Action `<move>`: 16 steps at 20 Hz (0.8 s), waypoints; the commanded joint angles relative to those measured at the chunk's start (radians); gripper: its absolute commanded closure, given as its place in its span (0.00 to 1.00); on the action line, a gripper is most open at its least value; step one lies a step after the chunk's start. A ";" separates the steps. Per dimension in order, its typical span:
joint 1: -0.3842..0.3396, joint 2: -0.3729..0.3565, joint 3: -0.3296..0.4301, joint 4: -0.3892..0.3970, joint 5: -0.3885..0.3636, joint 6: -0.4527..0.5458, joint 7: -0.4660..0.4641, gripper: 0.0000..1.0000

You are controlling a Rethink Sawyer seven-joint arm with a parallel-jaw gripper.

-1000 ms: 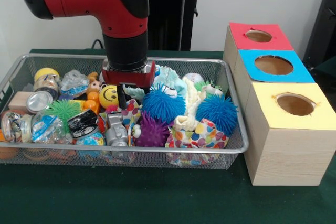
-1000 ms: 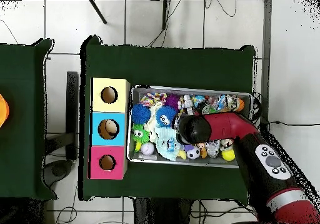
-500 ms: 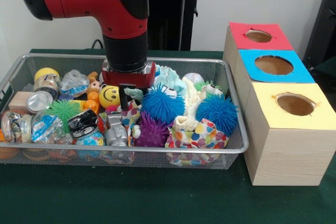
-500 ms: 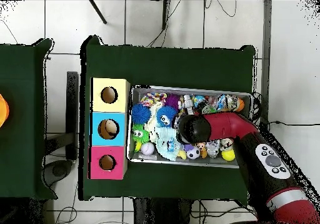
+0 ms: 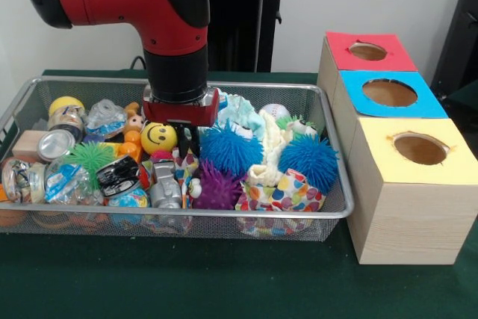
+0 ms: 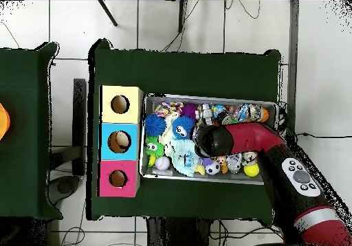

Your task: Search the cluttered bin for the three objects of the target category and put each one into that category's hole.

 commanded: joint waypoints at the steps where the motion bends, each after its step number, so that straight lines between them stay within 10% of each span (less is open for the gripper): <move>1: -0.018 0.086 0.004 -0.085 -0.039 -0.012 -0.128 1.00; 7: -0.016 0.076 0.004 -0.076 -0.040 -0.017 -0.126 1.00; 16: -0.030 -0.261 0.073 0.121 0.133 0.154 -0.135 1.00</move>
